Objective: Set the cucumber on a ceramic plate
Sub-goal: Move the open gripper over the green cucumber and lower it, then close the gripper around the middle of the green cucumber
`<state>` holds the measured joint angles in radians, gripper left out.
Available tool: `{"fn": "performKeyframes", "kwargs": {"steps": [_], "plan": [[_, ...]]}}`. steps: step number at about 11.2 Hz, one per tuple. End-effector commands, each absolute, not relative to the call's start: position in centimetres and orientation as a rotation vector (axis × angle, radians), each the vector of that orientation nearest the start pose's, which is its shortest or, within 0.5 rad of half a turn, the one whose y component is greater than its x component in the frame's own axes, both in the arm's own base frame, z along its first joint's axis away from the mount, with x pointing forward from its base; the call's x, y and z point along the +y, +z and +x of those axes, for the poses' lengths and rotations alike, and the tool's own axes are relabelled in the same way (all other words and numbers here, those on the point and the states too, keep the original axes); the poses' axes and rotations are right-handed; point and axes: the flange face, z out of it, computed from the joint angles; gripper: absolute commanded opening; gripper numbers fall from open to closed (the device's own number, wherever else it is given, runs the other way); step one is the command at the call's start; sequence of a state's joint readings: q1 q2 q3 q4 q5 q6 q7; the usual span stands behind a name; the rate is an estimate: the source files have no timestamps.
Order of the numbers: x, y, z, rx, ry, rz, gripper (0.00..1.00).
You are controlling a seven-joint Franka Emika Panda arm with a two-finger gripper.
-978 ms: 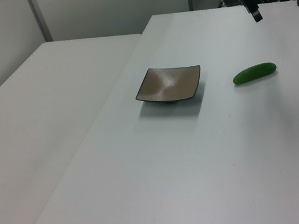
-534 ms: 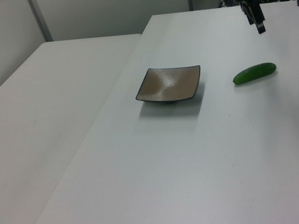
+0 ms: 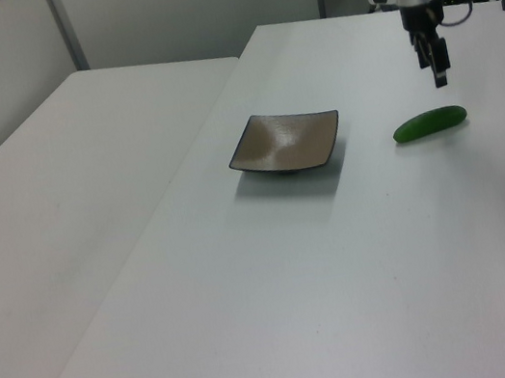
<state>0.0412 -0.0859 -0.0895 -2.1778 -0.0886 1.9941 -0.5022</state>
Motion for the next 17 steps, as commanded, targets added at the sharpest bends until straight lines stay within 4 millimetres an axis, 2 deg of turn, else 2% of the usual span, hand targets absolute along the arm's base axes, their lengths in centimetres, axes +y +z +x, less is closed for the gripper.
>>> {"fn": "performKeyframes", "kwargs": {"steps": [1, 3, 5, 8, 12, 14, 16, 17], "plan": [[-2.7, 38.3, 50.2, -0.818, 0.061, -3.089, 1.0], [-2.5, 35.8, 50.1, -0.841, 0.034, -3.091, 1.0], [-2.4, 34.2, 50.3, -0.859, 0.058, -3.082, 1.0], [-2.5, 32.4, 50.5, -0.894, 0.075, -3.072, 1.0], [-3.6, 31.3, 50.3, -0.947, 0.089, -3.077, 1.0], [-3.9, 31.2, 50.3, -0.957, 0.095, -3.079, 0.9], [-4.0, 31.2, 50.2, -0.957, 0.103, -3.077, 0.68], [-4.0, 31.2, 50.1, -0.956, 0.105, -3.077, 0.52]]}}
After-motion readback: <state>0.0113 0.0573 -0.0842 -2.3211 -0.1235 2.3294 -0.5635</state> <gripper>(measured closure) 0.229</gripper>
